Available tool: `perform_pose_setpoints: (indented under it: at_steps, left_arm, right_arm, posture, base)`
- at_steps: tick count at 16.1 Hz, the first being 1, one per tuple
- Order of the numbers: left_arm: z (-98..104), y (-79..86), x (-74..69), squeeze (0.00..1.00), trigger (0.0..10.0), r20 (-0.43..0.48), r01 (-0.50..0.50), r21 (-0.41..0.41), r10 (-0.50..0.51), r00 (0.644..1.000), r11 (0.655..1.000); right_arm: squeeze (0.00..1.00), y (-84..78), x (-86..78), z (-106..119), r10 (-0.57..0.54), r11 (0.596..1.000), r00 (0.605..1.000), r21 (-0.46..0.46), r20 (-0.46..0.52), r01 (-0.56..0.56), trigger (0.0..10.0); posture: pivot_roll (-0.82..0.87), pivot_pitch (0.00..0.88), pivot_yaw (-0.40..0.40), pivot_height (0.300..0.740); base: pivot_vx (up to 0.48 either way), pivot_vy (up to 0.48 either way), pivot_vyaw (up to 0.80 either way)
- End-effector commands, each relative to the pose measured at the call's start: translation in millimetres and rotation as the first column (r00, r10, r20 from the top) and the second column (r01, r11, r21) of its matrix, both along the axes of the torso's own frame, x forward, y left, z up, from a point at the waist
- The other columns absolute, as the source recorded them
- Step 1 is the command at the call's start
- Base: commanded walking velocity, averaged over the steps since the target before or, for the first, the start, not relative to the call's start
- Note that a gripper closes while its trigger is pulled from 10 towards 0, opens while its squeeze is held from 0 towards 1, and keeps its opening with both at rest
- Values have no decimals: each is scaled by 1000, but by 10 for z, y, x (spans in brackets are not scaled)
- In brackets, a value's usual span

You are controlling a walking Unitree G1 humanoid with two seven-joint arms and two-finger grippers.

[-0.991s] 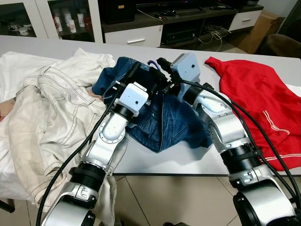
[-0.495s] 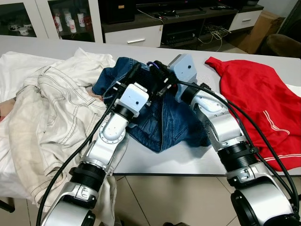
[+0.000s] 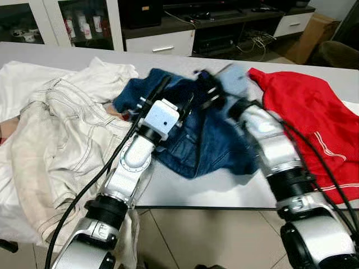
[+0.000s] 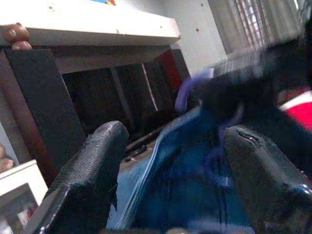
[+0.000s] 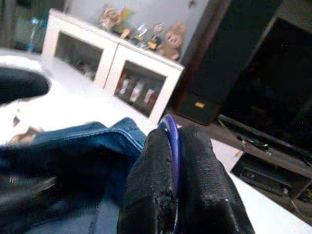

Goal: Hang hanger

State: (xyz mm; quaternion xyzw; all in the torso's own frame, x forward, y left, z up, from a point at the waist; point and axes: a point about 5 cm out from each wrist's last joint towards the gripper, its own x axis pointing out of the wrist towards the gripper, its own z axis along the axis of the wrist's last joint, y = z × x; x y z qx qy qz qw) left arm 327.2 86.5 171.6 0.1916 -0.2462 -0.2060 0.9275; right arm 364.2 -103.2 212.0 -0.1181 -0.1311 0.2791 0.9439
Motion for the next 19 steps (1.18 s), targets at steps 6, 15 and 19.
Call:
perform_pose_setpoints:
  at_steps: [6, 15, 19]
  left_arm:
    - [-24, -5, 15, 0, 10000, -24, -6, 30, 6, 1000, 1000]
    - [-111, -31, 47, 0, 0, -103, 22, 73, -14, 995, 997]
    - [-106, -42, 28, 0, 0, -115, 75, 76, -66, 991, 994]
  right_arm:
    - [0, -248, -246, 399, 238, 961, 960, 109, 145, -254, 0]
    - [0, -288, -470, 544, 400, 888, 896, 162, 192, -431, 0]
    - [0, -427, -341, 460, 278, 951, 948, 96, 158, -295, 0]
  posture:
    - [166, 0, -74, 740]
    - [170, 0, -69, 740]
    - [170, 0, -69, 740]
  base:
    - [0, 0, 0]
    - [0, 0, 0]
    - [0, 0, 0]
